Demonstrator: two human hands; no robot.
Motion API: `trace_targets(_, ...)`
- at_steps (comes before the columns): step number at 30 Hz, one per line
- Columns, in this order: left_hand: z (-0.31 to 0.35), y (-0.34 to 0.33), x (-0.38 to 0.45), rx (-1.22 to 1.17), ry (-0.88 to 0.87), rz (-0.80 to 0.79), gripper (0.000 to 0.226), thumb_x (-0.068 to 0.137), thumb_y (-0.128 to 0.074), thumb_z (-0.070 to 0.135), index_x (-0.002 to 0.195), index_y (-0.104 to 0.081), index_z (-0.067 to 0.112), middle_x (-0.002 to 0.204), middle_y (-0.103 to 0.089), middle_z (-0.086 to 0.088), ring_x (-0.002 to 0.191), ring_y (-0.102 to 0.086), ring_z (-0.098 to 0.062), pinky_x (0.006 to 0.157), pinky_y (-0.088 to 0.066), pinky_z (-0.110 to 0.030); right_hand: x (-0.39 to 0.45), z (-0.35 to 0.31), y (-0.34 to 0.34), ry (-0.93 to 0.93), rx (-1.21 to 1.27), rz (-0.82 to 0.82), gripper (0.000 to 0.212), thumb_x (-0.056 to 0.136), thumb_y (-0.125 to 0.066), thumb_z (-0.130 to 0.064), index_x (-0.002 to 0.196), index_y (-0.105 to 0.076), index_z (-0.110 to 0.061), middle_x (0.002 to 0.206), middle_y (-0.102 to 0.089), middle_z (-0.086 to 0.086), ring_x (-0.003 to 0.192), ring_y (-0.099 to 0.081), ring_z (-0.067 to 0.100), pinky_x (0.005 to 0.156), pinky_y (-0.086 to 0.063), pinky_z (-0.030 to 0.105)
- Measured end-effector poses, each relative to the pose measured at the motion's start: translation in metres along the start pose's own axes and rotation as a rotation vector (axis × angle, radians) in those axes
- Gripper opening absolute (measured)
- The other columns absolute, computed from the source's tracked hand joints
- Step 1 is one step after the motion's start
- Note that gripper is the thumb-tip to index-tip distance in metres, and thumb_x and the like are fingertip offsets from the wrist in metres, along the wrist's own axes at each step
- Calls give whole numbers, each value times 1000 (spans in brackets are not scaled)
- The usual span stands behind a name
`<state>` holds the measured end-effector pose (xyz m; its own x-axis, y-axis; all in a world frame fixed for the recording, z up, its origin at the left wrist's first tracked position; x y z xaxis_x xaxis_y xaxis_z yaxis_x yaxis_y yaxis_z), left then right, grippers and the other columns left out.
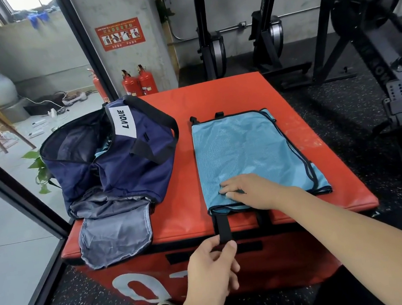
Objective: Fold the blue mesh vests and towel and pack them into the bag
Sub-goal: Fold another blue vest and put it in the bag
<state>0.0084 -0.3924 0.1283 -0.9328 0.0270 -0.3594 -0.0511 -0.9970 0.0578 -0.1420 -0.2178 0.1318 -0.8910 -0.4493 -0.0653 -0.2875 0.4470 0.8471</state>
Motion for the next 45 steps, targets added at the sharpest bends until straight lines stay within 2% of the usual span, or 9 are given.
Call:
trace_targets(7,-3,11,0,119,7,98,20,94,-65,30,112,-57,25,64,-67,-5,44,-53,-21,38,-36,-23,-9,11,0,-20,-171,38,53,101,-43,-52,149,-42,-30,161,-29,-8,148,-23,13,123,-18,37)
trace_targets(11,16,15,-5,250,-290,184,27,93,-67,27,112,-54,40,62,-61,2,43,-52,-12,45,-43,-16,-24,22,4,-27,-228,121,78,89,-23,-74,152,-36,-30,163,-24,-6,151,-16,13,124,-14,36)
trace_targets(15,37,13,27,630,-713,138,23,92,-68,21,107,-66,37,85,-60,18,82,-59,-4,78,-45,-13,-42,44,15,-70,-208,206,95,81,-8,-85,153,-34,-29,163,-23,-8,151,-15,11,124,-14,35)
trace_targets(18,37,15,76,855,-862,90,21,93,-65,20,112,-72,25,114,-60,14,112,-53,-8,98,-47,-29,-62,67,14,-125,-200,228,103,79,-4,-90,151,-39,-25,160,-29,-4,149,-24,15,123,-20,37)
trace_targets(23,28,25,111,1025,-767,-7,26,95,-58,47,110,-74,32,112,-63,22,111,-52,-6,96,-46,-42,-92,105,22,-192,-255,222,73,95,-17,-67,152,-37,-24,158,-33,-6,146,-31,15,122,-20,32)
trace_targets(27,25,30,103,1150,-812,-53,69,89,-26,79,117,-72,36,126,-64,15,120,-52,-9,98,-43,-37,-114,113,32,-176,-167,305,45,101,-53,-25,145,-47,-20,150,-42,-8,139,-40,11,116,-20,19)
trace_targets(32,22,32,96,1164,-756,-84,89,76,-28,90,133,-61,30,134,-53,20,129,-42,-4,106,-34,-31,-132,112,46,-166,-12,352,18,84,-76,-36,101,-73,-33,119,-60,-22,117,-52,-4,108,-31,13)
trace_targets(37,29,29,92,983,-691,-48,50,79,-76,51,122,-69,27,114,-49,23,118,-45,-2,107,-31,-23,-140,119,52,-216,23,313,20,81,-81,-24,101,-78,-28,115,-60,-27,111,-54,-7,98,-23,-3)
trace_targets(45,37,20,90,920,-548,-92,28,79,-80,29,106,-75,26,99,-66,10,96,-57,-9,87,-40,-20,-124,107,46,-219,-190,305,17,94,-66,-19,87,-53,-27,89,-52,-13,97,-54,17,83,-36,26)
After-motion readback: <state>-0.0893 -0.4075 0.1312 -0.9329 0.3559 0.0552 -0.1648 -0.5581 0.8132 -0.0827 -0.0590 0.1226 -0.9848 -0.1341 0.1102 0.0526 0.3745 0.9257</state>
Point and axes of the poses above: each hand's wrist, its own x-axis towards the middle knuckle, its own y-axis out of the back of the hand, z = x × y, the point moved 3 cm from there along x, towards the middle knuckle
